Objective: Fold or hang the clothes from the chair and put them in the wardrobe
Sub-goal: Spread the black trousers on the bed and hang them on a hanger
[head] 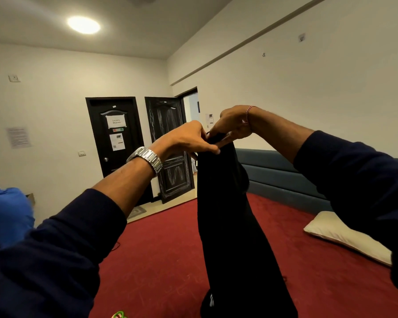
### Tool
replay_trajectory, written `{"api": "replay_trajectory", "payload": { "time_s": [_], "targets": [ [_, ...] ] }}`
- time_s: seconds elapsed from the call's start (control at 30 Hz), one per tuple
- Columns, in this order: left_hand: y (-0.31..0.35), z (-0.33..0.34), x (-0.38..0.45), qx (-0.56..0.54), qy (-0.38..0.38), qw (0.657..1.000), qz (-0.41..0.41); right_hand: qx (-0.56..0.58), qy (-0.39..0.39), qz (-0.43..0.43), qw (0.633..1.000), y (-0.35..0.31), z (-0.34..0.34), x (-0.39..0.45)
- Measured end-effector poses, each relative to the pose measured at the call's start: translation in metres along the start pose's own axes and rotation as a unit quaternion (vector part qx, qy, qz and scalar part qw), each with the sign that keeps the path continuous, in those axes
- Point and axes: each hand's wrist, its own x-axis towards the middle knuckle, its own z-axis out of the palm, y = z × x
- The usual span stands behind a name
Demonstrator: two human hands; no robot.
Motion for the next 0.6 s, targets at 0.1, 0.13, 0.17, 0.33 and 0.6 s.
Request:
{"api": "replay_trajectory", "payload": {
  "time_s": [0.1,0.13,0.17,0.33,0.6],
  "targets": [
    [-0.006,-0.002,-0.005,0.071,0.019,0.997,0.009,-0.043,0.01,-0.03,0.999,0.008,-0.001,-0.007],
    [-0.009,-0.003,-0.007,0.076,0.023,0.997,0.003,-0.113,0.017,-0.046,0.992,0.013,-0.003,-0.007],
    [-0.014,-0.004,-0.008,0.075,0.02,0.997,-0.005,-0.19,0.029,-0.062,0.979,0.018,-0.003,-0.006],
    [-0.019,0.007,-0.019,0.051,-0.036,0.998,0.004,-0.294,0.14,-0.139,0.935,0.044,0.016,0.007],
    [-0.034,0.011,-0.027,-0.022,-0.043,0.999,-0.017,-0.192,0.144,-0.218,0.946,0.073,0.04,0.012]
  ]
}}
